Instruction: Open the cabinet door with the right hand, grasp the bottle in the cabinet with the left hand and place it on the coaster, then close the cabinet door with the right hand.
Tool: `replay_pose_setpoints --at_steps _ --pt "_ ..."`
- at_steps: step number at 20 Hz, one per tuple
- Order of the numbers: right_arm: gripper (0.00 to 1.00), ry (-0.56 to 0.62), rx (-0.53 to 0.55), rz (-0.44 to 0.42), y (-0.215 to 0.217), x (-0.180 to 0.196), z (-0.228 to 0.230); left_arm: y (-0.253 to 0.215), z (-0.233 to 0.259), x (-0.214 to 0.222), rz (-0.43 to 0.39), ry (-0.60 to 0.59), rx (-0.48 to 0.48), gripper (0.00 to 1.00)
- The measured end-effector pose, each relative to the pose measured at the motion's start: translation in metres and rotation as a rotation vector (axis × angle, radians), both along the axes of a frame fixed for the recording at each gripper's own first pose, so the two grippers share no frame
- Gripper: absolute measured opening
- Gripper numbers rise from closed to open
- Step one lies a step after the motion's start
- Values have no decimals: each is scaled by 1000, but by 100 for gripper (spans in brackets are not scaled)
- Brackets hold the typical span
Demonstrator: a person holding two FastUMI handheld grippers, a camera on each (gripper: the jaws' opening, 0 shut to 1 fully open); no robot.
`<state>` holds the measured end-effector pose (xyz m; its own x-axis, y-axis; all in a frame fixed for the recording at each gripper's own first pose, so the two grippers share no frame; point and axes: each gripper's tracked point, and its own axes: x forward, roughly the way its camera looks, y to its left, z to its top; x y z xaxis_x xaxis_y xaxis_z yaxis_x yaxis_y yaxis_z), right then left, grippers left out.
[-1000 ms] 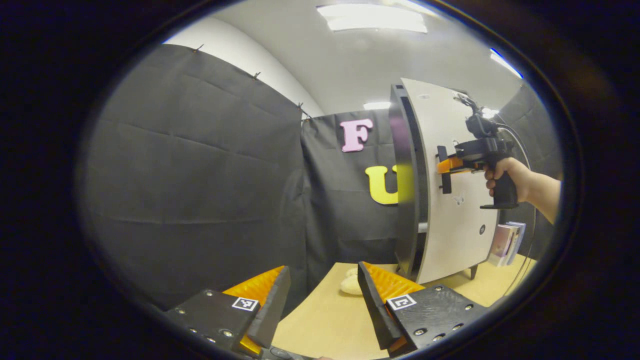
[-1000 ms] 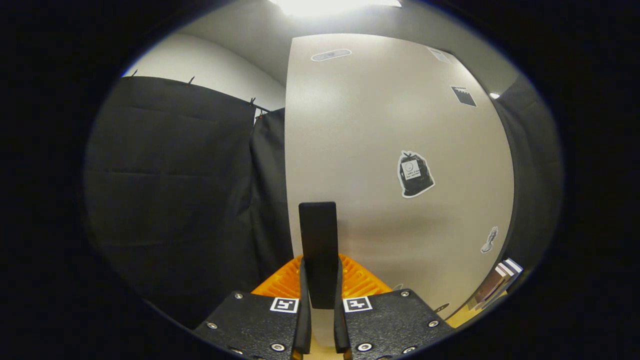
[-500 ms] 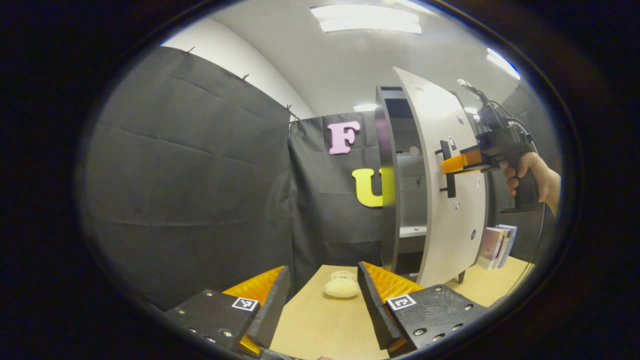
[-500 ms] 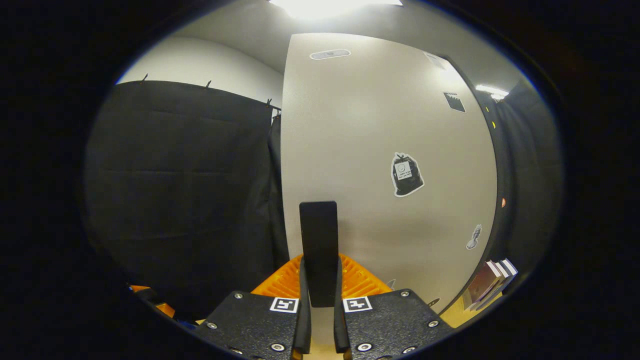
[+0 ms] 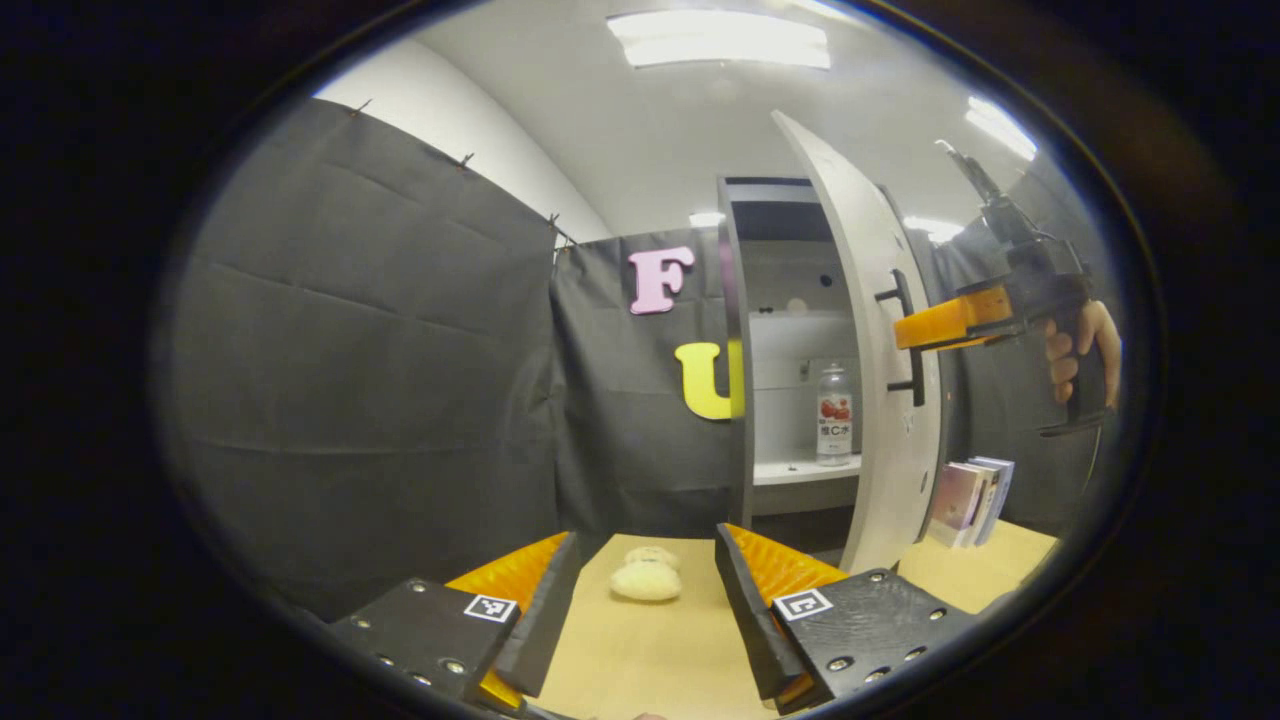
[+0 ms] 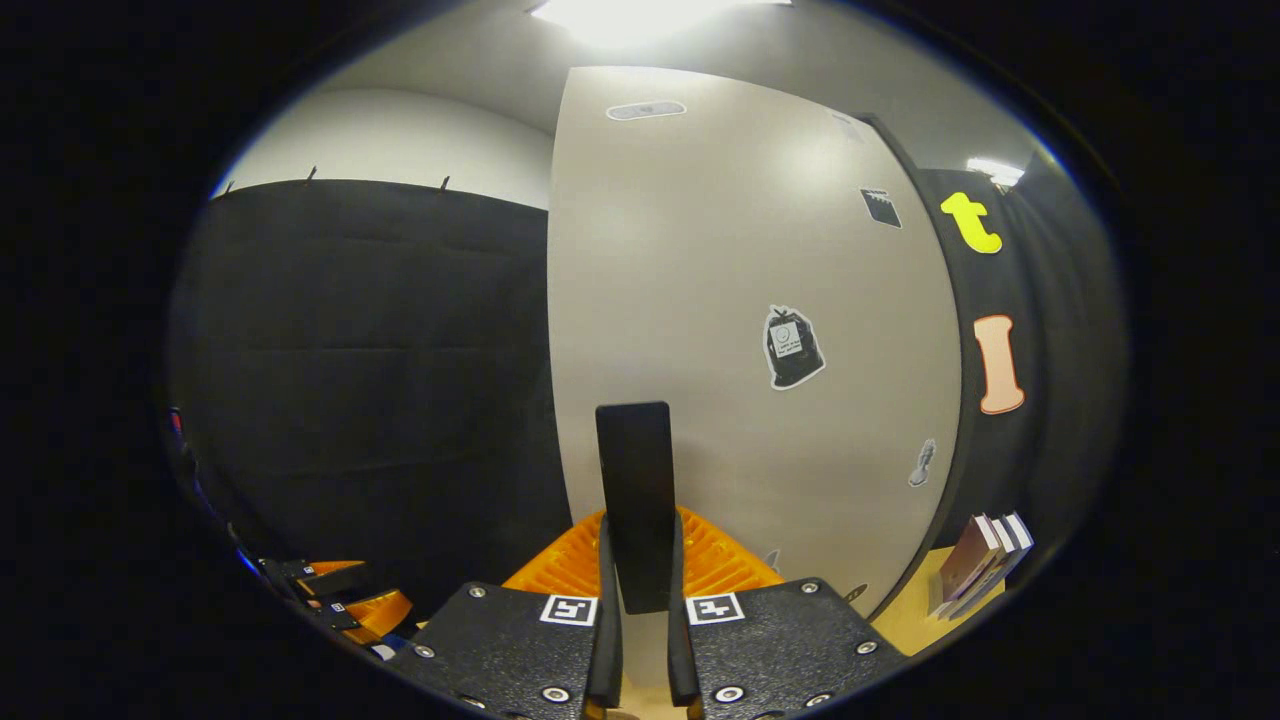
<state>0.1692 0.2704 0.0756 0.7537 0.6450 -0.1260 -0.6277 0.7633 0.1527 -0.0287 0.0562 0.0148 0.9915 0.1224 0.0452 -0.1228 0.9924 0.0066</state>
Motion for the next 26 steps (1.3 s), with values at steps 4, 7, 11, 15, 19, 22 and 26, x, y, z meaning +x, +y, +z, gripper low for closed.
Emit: replay_pose_setpoints --at_steps 4,7,11,15,19,22,26 --pt "18 13 10 34 -17 -12 2 -23 5 12 -29 -7 -5 74" --pt "18 7 10 40 -34 -19 4 -39 7 16 -50 -14 -3 82" --pt "17 -7 11 35 -61 -34 4 -61 11 24 -81 -17 -1 82" --pt "18 -16 0 4 -89 -42 6 -87 12 27 -121 -18 3 82" --pt "17 -29 -13 -34 -115 -51 8 -111 12 29 -154 -17 2 77" --pt "16 -44 -21 -63 -136 -51 8 -127 13 25 -175 -18 4 73" --pt "13 -35 -13 -81 -155 -53 7 -146 13 20 -187 -12 5 74"
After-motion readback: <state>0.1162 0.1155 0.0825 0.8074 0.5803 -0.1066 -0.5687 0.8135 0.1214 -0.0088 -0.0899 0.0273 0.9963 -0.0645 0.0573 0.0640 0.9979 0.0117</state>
